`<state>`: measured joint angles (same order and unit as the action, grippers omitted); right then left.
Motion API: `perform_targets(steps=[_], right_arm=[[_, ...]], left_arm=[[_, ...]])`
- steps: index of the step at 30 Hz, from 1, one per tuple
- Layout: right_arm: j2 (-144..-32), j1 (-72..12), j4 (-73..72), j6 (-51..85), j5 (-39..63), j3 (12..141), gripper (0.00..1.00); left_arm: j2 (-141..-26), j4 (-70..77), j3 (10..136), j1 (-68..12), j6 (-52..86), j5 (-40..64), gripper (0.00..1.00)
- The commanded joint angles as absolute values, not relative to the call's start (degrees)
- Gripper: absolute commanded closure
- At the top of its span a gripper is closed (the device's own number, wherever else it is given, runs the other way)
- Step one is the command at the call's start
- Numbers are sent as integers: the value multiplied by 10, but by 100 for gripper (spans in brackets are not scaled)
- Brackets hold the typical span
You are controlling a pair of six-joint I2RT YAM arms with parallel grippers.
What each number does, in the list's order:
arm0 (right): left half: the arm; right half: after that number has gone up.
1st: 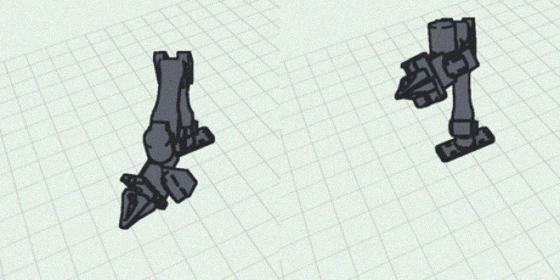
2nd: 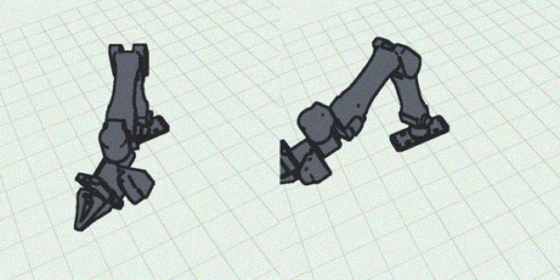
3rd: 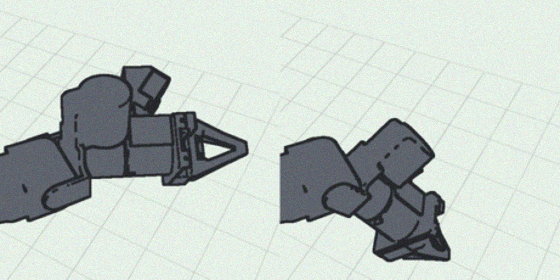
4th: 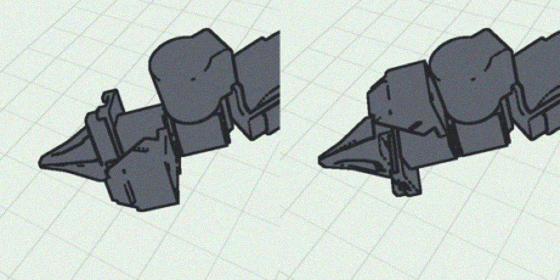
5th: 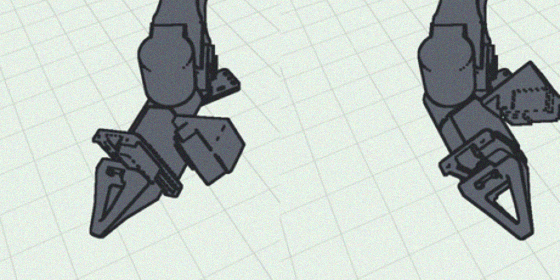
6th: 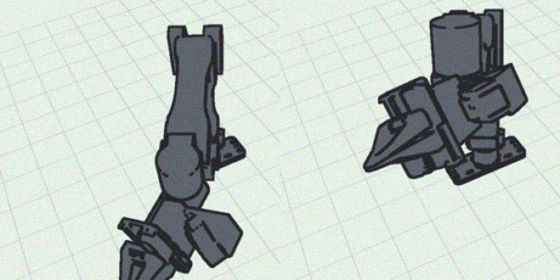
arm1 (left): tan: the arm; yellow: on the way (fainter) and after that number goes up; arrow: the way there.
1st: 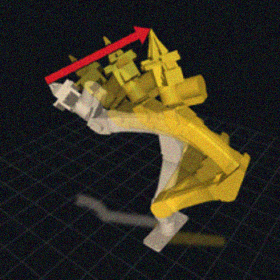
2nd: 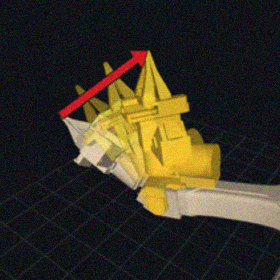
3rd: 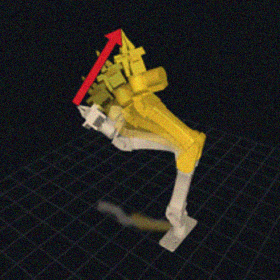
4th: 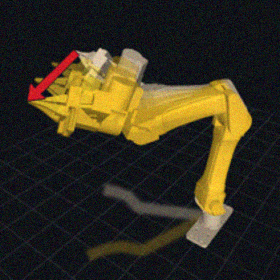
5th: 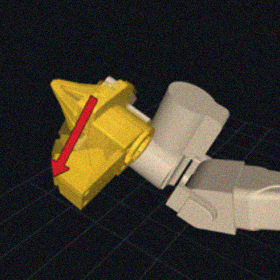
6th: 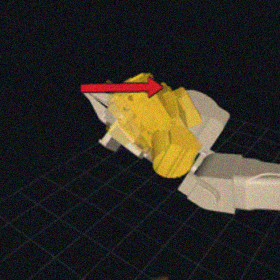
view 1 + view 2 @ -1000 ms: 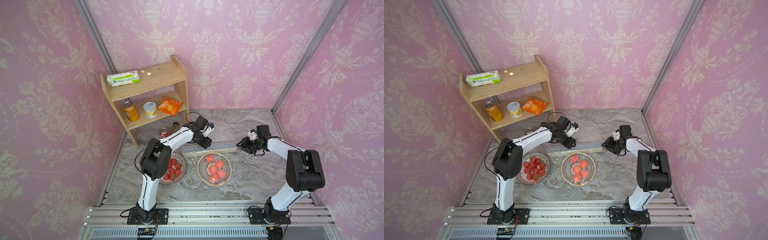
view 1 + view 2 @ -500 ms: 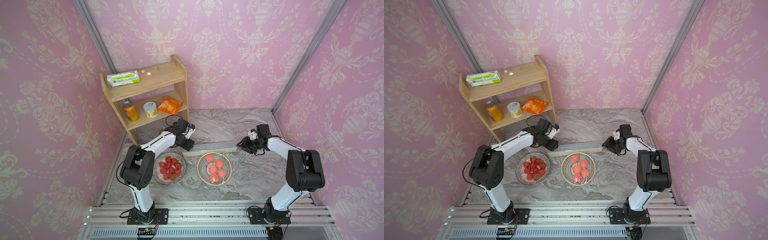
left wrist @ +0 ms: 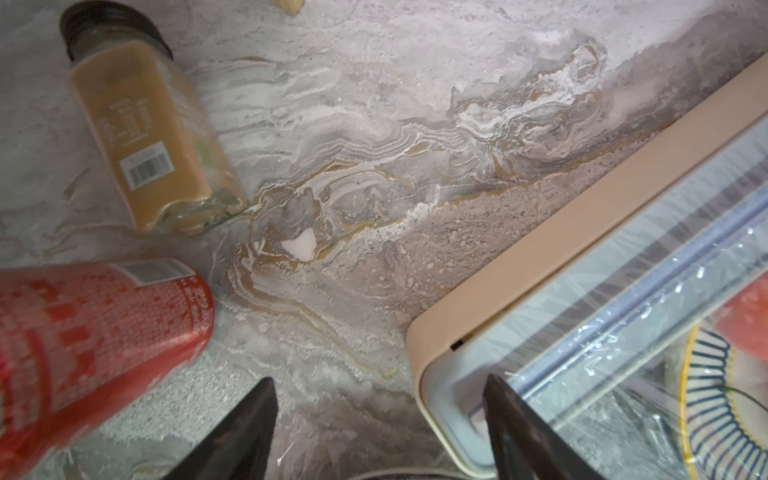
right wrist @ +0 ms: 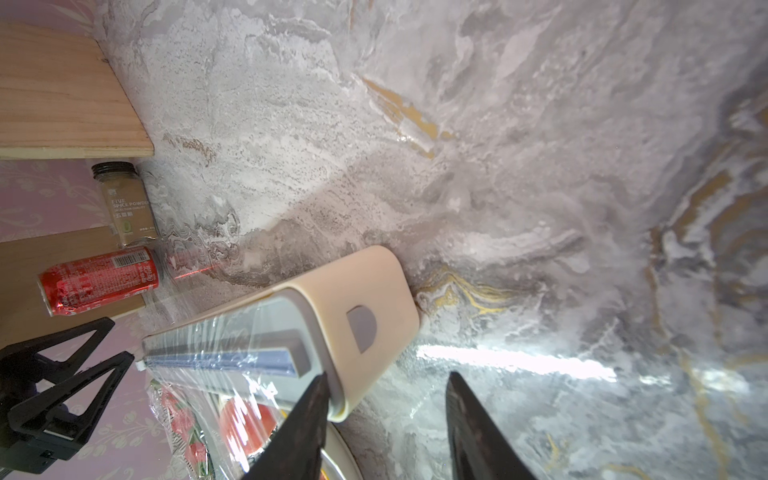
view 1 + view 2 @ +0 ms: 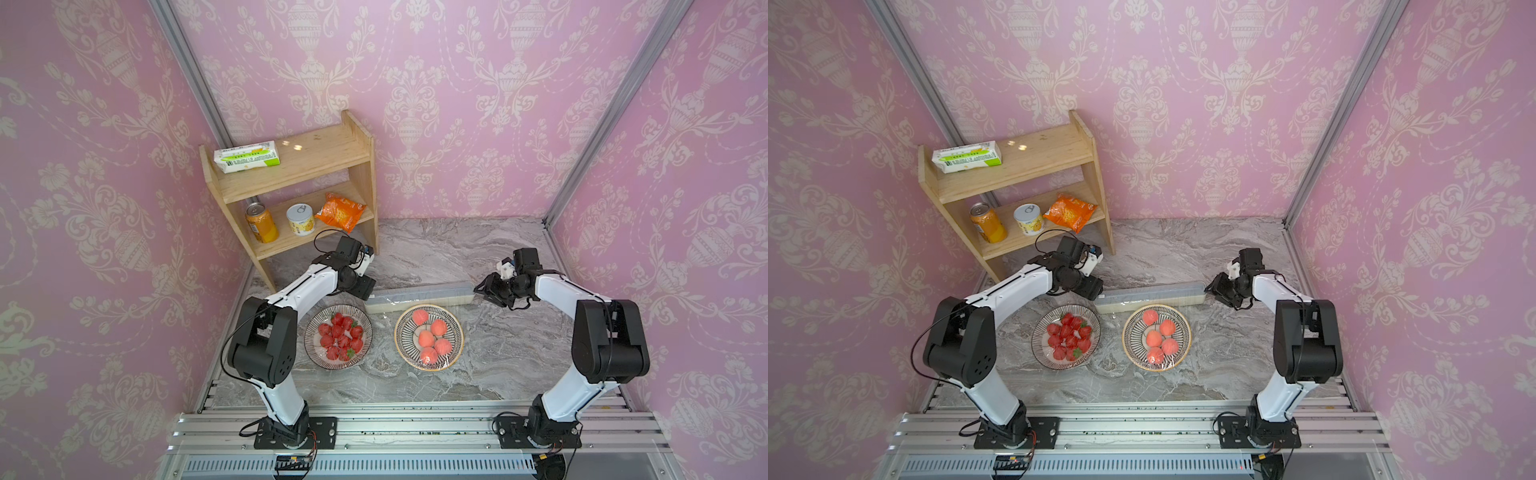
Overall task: Wrap the plate with plastic wrap
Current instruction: Move the plastic wrap cutting box to the center of the board.
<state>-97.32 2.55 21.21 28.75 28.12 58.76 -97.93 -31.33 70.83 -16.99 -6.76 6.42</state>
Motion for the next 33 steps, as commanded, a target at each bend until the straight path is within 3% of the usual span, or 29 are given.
perform_targets(steps=[1,7,12,17,19,20,33], right_arm=[[-966,32,203,305,265,579,51],[-930,32,186,312,297,574,45],[-834,31,193,286,283,542,27],[-777,-1,183,301,335,477,15],[-780,-28,163,324,341,453,12],[-785,-42,151,337,344,446,11],[-923,-74,66,375,324,513,7]], left_arm=[[-923,-355,712,-165,5,98,20],[-831,-360,638,-190,191,191,20],[-788,-264,562,-244,309,250,20],[-831,-166,524,-277,393,279,19],[-844,-138,513,-276,419,255,12],[-852,-127,512,-276,429,247,2],[-992,-55,580,-247,435,259,1]])
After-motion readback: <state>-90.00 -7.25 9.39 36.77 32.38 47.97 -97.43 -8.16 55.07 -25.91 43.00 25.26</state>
